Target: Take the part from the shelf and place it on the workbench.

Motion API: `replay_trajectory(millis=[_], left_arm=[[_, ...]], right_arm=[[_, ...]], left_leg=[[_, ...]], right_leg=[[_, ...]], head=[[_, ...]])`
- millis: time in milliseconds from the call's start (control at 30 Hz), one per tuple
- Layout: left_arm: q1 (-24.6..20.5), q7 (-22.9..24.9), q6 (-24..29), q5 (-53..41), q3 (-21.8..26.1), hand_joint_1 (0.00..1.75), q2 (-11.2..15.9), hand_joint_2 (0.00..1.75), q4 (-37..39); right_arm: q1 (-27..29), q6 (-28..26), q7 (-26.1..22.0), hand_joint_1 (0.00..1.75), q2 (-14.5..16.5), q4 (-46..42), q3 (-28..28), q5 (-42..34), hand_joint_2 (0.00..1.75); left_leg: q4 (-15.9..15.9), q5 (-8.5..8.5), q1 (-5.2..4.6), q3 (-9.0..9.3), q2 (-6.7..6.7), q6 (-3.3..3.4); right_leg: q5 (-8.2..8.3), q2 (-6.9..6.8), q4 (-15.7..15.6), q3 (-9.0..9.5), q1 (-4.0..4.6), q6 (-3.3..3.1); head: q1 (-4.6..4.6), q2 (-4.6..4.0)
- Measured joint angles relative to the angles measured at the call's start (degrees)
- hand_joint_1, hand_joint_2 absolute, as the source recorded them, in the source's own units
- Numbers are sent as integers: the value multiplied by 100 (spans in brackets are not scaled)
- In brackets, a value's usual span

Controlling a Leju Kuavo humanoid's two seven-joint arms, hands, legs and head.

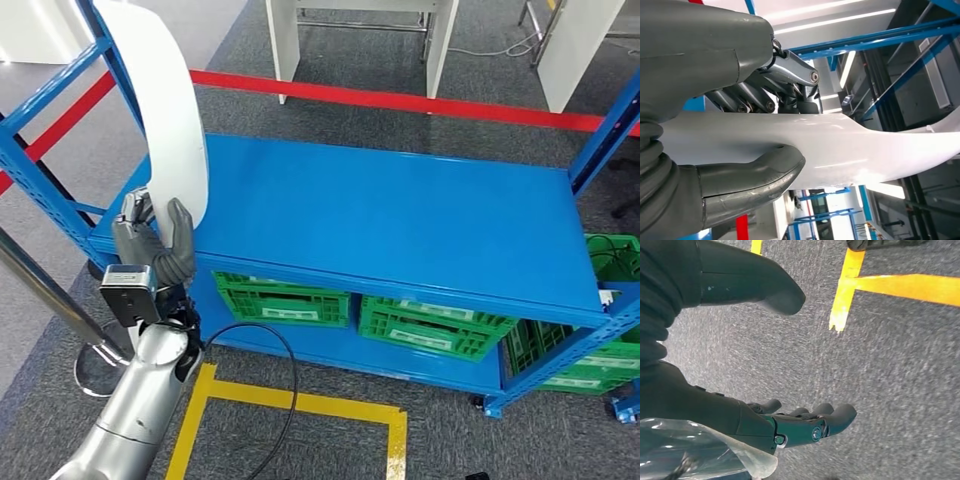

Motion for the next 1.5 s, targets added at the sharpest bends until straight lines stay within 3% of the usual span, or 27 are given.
replay_trajectory(millis=[33, 67, 100, 133, 233, 300, 400, 467, 533, 567, 600, 633, 700, 767, 833, 867, 933, 1000, 1067, 1100, 1133, 1167, 1233, 1300, 1400, 1433, 1500], left_arm=[[3, 8, 2, -30, 1, 175, 4, 175, 0], [5, 10, 3, -64, 5, 175, 8, 175, 0], [7, 13, 3, -100, 9, 175, 14, 175, 0], [7, 14, 4, -134, 14, 175, 19, 175, 0], [-2, 21, 4, -230, 21, 175, 29, 175, -9], [-5, 19, 4, -304, 34, 175, 32, 175, -27], [23, 6, 5, -371, 81, 175, 32, 175, -54], [38, -10, 6, -404, 111, 175, 23, 175, -72], [61, -29, 6, -439, 142, 175, 16, 175, -85], [79, -38, 6, -455, 153, 175, 14, 175, -89], [94, -44, 6, -471, 164, 175, 14, 175, -91], [107, -49, 6, -490, 176, 175, 14, 175, -93], [121, -53, 7, -527, 209, 175, 14, 175, -103], [125, -53, 9, -561, 247, 175, 14, 175, -138], [127, -54, 11, -583, 267, 175, 13, 175, -175], [132, -55, 12, -590, 272, 175, 14, 175, -184], [145, -55, 13, -601, 286, 175, 16, 175, -191], [153, -54, 13, -640, 313, 175, 18, 175, -198], [170, -53, 13, -717, 344, 175, 20, 175, -204], [183, -53, 13, -753, 361, 175, 21, 175, -204], [196, -52, 13, -784, 378, 175, 20, 175, -204], [202, -53, 13, -805, 391, 175, 18, 175, -204], [203, -53, 13, -832, 407, 175, 10, 175, -216], [198, -56, 13, -849, 411, 175, -3, 175, -238], [201, -56, 13, -878, 416, 175, -16, 175, -251], [202, -54, 13, -887, 421, 175, -19, 175, -252], [201, -48, 13, -903, 434, 175, -33, 175, -253]], right_arm=[[3, 7, -10, 0, -1, -1, -1, 8, 175], [5, 17, -18, 0, -1, -1, -1, 18, 175], [7, 29, -25, 0, -1, 0, -1, 29, 175], [6, 41, -28, 0, -1, 1, 0, 39, 175], [5, 79, -64, 0, 8, 2, 0, 69, 175], [4, 120, -178, 0, 17, 2, 0, 78, 175], [13, 212, -396, 0, 19, 2, -1, 36, 175], [22, 264, -502, 0, 17, 4, -1, 9, 175], [21, 299, -564, 0, 17, 8, -1, -10, 175], [20, 307, -582, 0, 16, 8, -1, -16, 175], [19, 311, -595, 0, 14, 8, -2, -21, 175], [18, 319, -605, 0, 12, 8, -3, -25, 175], [10, 344, -613, 0, 8, 8, -4, -28, 175], [-9, 378, -620, 0, 8, 8, -4, -28, 175], [-14, 402, -627, 0, 8, 8, -5, -28, 175], [-8, 409, -628, 0, 9, 10, -5, -28, 175], [-1, 423, -626, 0, 10, 14, -6, -28, 175], [-3, 433, -622, 0, 10, 17, -7, -28, 175], [-1, 444, -613, 0, 10, 17, -8, -26, 175], [1, 455, -607, 0, 10, 17, -9, -25, 175], [2, 469, -603, 0, 10, 17, -10, -21, 175], [2, 483, -601, 0, 10, 17, -11, -18, 175], [0, 501, -599, 0, 18, 18, -10, -13, 175], [-1, 504, -596, 0, 30, 19, -10, -13, 175], [6, 517, -595, 0, 34, 20, -15, -13, 175], [12, 522, -594, 0, 34, 21, -17, -11, 175], [18, 533, -593, 0, 34, 24, -21, -9, 175]], left_leg=[[375, -236, 11, -59, 1, -22], [665, -360, 17, -75, 2, -36], [793, -362, 20, -18, 2, -38], [703, -263, 20, 131, 2, -28], [-392, -1, -4, 916, 2, 81], [-876, -37, -41, 1189, 1, 149], [-998, 83, -43, 1142, 17, 246], [-1058, 225, -19, 1038, 38, 326], [-1048, 346, -33, 877, 44, 363], [-1036, 404, -39, 791, 44, 361], [-1019, 463, -43, 701, 45, 356], [-997, 519, -42, 607, 44, 345], [-937, 621, -32, 431, 42, 306], [-862, 702, -43, 300, 37, 243], [-826, 781, -57, 247, 38, 182], [-825, 818, -55, 237, 38, 153], [-716, 640, -37, 185, 34, 90], [-231, 79, -17, 69, 33, 28], [504, -399, -2, -30, 34, -8], [742, -453, 2, -11, 34, -12], [797, -386, 4, 87, 33, -6], [632, -245, 3, 271, 33, 12], [-126, -48, -10, 838, 33, 80], [-798, -81, -35, 1254, 31, 144], [-1013, -40, -52, 1257, 41, 228], [-1033, 24, -44, 1209, 51, 270], [-1060, 167, -28, 1078, 70, 343]], right_leg=[[54, -9, 7, -68, 2, -5], [107, -18, 16, -142, 5, -5], [156, -26, 24, -215, 7, -2], [200, -31, 32, -281, 9, 4], [314, -34, 43, -407, 20, 50], [403, -38, 38, -459, 16, 123], [447, -29, 38, -537, -4, 244], [72, -5, 368, -689, -4, 286], [-442, 7, 1065, -889, -6, 313], [-563, 7, 1378, -943, -7, 324], [-552, 7, 1559, -931, -6, 335], [-432, 6, 1564, -835, -7, 342], [-144, 7, 1021, -365, -15, 346], [-184, 22, 260, 172, -8, 323], [-308, 38, -54, 329, 12, 258], [-288, 32, -51, 277, 9, 204], [-191, 3, -53, 189, 0, 98], [-60, -18, -51, 89, -6, 22], [71, -25, -36, -56, 1, 6], [132, -27, -25, -143, 4, 7], [188, -29, -12, -231, 7, 10], [238, -30, 2, -309, 10, 17], [326, -27, 25, -424, 21, 50], [420, -28, 30, -488, 31, 112], [533, -27, 7, -554, 18, 229], [443, -18, 60, -597, 15, 256], [-43, 4, 489, -753, 5, 289]], head=[[-10, 0], [-10, -1], [-12, -1], [-12, -1], [-8, -1], [-7, -1], [-6, -1], [18, 0], [40, 0], [44, 0], [45, 0], [50, 0], [51, -1], [45, 0], [36, 1], [29, 0], [11, 0], [-12, -1], [-19, -1], [-18, -1], [-19, -1], [-19, -1], [-21, -1], [-16, -1], [-13, 0], [-6, 0], [16, -1]])
